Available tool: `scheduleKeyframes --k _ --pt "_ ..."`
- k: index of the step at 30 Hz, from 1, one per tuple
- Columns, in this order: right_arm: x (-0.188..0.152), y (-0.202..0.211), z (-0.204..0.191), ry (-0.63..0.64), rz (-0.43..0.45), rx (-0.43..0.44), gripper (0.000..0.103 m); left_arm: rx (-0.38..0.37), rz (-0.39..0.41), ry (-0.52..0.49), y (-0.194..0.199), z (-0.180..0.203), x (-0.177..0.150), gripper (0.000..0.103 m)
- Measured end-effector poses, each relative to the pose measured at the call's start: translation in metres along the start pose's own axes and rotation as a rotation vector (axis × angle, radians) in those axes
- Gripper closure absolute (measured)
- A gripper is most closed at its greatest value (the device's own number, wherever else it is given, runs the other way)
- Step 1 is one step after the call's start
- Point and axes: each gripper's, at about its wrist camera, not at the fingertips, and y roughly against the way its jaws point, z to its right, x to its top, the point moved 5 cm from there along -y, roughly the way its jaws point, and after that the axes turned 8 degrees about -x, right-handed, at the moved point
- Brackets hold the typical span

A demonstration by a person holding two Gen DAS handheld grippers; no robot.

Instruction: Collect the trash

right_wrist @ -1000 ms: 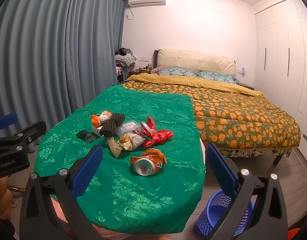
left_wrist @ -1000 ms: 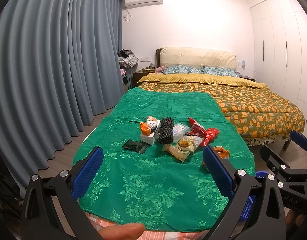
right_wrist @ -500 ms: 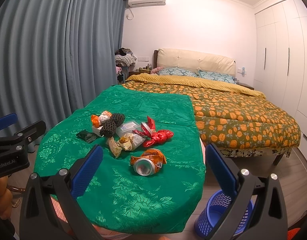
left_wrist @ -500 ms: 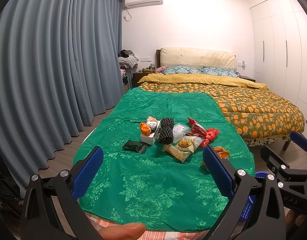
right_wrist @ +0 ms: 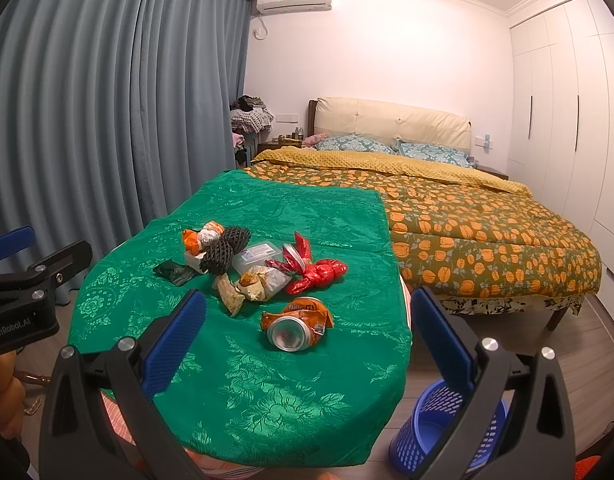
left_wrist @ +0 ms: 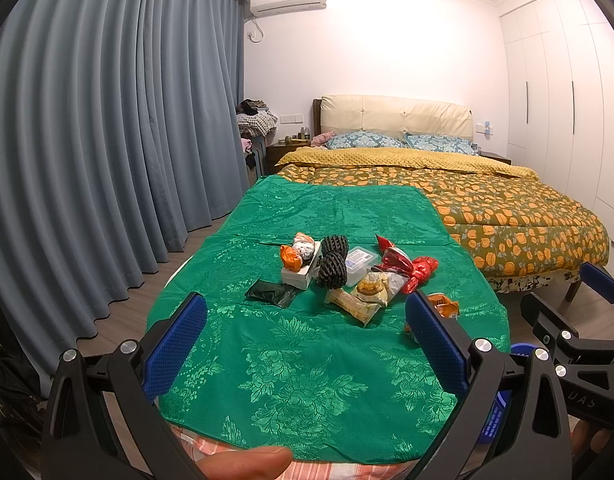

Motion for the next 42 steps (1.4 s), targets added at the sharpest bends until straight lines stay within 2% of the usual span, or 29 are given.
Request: scheduleKeyframes --k 42 --pt "-0.0017 -0.0006 -0.0002 -0.003 -0.001 -0.001 0.004 0.002 0.002 -0.003 -0.0006 -0.0026 -0.002 0.005"
